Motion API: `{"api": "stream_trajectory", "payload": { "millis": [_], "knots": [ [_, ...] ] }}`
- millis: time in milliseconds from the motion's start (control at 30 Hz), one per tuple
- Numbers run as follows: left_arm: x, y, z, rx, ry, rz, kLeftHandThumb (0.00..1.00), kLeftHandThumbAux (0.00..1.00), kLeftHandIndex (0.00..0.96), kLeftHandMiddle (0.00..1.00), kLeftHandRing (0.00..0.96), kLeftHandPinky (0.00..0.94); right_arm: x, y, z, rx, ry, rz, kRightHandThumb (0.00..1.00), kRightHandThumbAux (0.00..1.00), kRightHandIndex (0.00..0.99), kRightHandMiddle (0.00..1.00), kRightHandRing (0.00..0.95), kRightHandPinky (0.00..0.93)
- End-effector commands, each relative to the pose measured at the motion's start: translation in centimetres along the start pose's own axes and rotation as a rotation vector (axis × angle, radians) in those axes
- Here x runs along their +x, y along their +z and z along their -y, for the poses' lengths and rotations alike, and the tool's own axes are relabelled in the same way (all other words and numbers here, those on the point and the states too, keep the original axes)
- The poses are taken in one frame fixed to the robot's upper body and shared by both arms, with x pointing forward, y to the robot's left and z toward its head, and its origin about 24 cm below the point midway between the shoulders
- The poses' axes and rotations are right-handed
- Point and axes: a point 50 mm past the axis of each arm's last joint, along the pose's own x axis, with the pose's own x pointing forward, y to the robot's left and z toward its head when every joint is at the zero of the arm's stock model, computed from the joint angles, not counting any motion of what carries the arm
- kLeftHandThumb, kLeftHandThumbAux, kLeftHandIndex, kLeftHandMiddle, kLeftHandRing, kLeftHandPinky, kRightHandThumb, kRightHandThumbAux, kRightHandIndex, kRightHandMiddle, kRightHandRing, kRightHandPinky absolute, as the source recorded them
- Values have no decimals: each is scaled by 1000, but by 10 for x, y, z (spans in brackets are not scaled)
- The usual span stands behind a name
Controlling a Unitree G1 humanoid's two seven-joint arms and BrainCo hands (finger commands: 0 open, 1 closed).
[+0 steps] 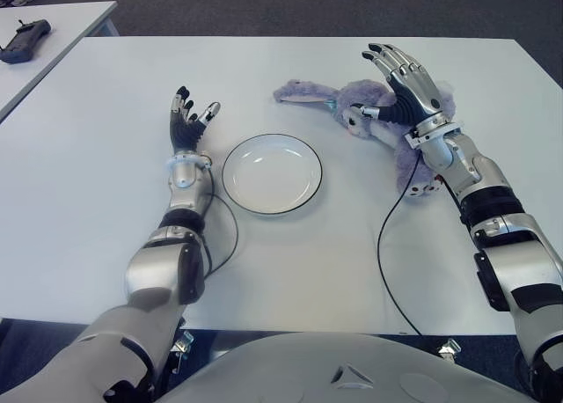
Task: Put the doll into the plate.
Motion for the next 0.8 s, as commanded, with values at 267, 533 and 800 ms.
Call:
{"api": "stream_trajectory", "payload": {
  "millis": [267, 533, 800],
  "knots": [
    [-86, -103, -23, 84, -11, -435, 25, 669, 0, 15, 5, 15, -2, -19, -5, -140, 170, -108, 209, 331, 0, 0, 0, 0],
    [-86, -104, -24, 96, -15, -447, 0, 660, 0, 15, 5, 9, 0, -20, -1, -149, 191, -142, 203, 321, 0, 0, 0, 0],
    [-87, -107, -25, 70, -22, -479, 0, 634, 0, 15, 0, 1, 2, -22, 3, -128, 225, -179, 206, 326, 0, 0, 0, 0]
  ]
}}
